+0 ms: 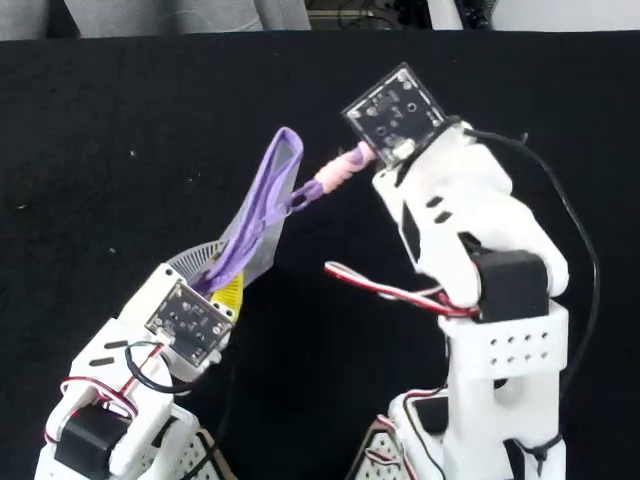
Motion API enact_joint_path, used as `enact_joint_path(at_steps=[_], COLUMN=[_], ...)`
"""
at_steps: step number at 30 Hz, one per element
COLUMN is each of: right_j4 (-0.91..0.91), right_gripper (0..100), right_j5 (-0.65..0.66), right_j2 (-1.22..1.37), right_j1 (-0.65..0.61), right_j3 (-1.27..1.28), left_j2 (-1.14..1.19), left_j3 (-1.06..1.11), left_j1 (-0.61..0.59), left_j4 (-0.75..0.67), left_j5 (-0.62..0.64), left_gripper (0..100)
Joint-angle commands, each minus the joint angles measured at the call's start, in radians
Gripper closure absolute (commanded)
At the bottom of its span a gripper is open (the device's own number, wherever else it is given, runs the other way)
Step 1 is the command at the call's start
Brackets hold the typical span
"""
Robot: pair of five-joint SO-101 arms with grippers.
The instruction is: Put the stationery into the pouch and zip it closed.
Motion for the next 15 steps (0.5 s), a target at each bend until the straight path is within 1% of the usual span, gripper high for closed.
enact_joint_path(at_steps=[1, 6, 10, 13, 15], right_j4=[-0.058, -0.114, -0.195, -0.18, -0.138], right_gripper=[98.1, 98.6, 98.7, 97.9, 93.0], right_j5=[0.038, 0.038, 0.038, 0.044, 0.044], right_j2=[0.054, 0.177, 0.26, 0.282, 0.266], right_j1=[0.084, 0.132, 0.186, 0.184, 0.146], right_j3=[-0.007, -0.013, -0.013, -0.008, -0.005], left_j2=[0.009, -0.069, -0.058, -0.061, -0.061], left_j3=[0.027, 0.053, 0.081, 0.084, 0.079], left_j1=[0.002, 0.002, 0.002, 0.002, 0.002], left_j4=[0.002, 0.002, -0.003, -0.008, -0.009], left_j5=[0.015, 0.015, 0.015, 0.015, 0.015], left_gripper=[97, 97, 97, 97, 97])
